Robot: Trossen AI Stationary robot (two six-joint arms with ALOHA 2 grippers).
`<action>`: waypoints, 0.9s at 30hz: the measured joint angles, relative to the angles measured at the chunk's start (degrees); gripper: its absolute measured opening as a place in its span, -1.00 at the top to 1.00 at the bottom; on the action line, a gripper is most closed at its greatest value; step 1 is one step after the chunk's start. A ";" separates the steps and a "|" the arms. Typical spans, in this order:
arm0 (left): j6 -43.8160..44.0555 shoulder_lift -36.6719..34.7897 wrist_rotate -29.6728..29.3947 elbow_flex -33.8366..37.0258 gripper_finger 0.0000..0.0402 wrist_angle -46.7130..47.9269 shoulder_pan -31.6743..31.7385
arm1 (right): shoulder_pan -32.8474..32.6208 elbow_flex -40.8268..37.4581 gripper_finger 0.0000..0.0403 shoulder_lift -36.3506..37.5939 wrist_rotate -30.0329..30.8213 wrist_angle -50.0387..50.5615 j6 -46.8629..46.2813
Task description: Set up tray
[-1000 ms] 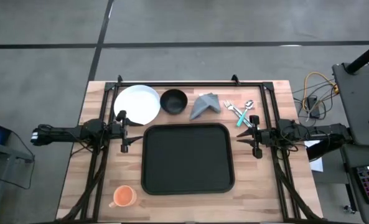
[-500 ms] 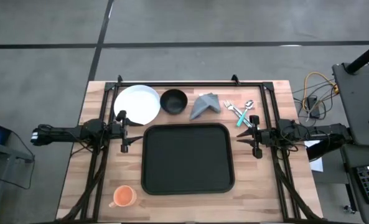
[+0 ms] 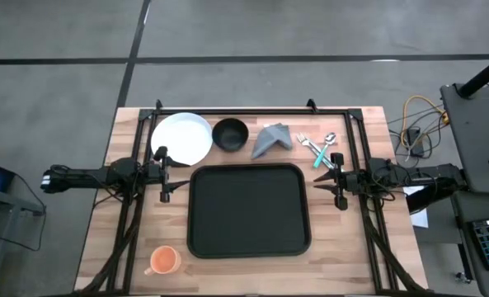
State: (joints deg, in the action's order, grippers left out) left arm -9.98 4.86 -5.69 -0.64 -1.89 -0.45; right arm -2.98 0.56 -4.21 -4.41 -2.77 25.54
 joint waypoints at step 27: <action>-0.42 0.00 -0.11 -0.02 -0.15 -2.37 0.00 | 0.02 0.02 0.66 -0.02 0.00 0.00 0.00</action>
State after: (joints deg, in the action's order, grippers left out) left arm -10.39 4.86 -5.80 -0.66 -4.26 -0.45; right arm -2.96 0.58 -4.23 -4.40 -2.77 25.54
